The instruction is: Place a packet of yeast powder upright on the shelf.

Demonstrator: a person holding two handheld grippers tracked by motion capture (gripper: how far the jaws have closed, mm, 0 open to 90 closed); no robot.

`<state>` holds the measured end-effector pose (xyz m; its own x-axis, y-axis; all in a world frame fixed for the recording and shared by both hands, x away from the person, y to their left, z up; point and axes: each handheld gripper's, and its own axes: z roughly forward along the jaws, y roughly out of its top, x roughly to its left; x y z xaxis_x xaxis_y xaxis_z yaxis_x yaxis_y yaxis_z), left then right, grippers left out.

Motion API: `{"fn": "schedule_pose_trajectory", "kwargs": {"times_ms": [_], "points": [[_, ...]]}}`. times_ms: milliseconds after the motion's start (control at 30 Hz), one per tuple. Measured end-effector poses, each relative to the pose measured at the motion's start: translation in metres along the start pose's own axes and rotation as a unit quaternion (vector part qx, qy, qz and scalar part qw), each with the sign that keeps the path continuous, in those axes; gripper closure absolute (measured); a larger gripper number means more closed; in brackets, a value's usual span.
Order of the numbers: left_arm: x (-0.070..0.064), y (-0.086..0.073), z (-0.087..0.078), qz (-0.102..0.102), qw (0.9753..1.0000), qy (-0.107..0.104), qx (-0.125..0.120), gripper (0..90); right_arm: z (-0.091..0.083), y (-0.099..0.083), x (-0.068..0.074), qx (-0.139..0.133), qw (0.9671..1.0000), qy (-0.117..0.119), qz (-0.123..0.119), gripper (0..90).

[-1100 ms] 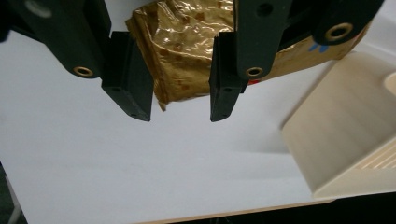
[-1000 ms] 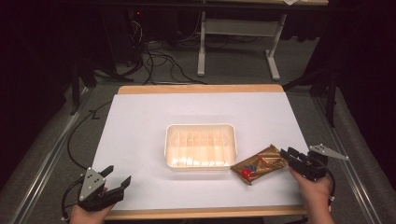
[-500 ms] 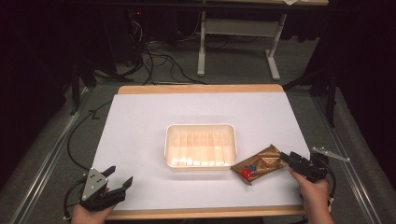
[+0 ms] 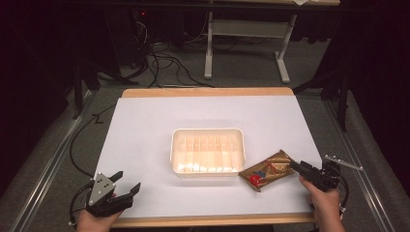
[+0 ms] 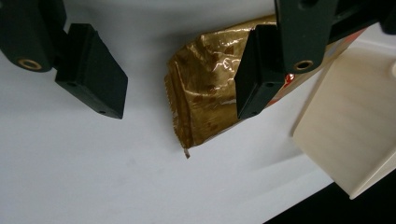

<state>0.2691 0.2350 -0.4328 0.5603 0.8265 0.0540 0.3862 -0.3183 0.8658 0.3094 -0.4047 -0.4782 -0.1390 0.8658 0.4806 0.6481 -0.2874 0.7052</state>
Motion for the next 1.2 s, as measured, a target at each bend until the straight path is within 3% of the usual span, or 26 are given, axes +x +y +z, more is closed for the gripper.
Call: {"fn": "schedule_pose_trajectory", "kwargs": {"times_ms": [267,533,900,1200], "points": [[0.0013,0.0025,0.0035,-0.012,0.9999,-0.001,-0.003,29.0,-0.0018,-0.0020,-0.0028,0.006,0.9998,0.013,0.010,34.1],[0.0013,0.0031,0.0056,-0.009,1.0000,-0.002,-0.001,28.9,0.0000,-0.0024,0.0002,0.012,0.9997,0.023,0.004,38.4],[0.0006,0.0033,0.0024,-0.001,1.0000,-0.006,-0.002,28.9,0.0077,-0.0043,0.0041,0.046,0.9981,0.037,0.017,54.2],[0.0016,0.0035,-0.0002,-0.005,0.9999,-0.006,-0.007,29.0,0.0055,-0.0048,0.0045,0.040,0.9986,0.031,0.013,73.8]]}}
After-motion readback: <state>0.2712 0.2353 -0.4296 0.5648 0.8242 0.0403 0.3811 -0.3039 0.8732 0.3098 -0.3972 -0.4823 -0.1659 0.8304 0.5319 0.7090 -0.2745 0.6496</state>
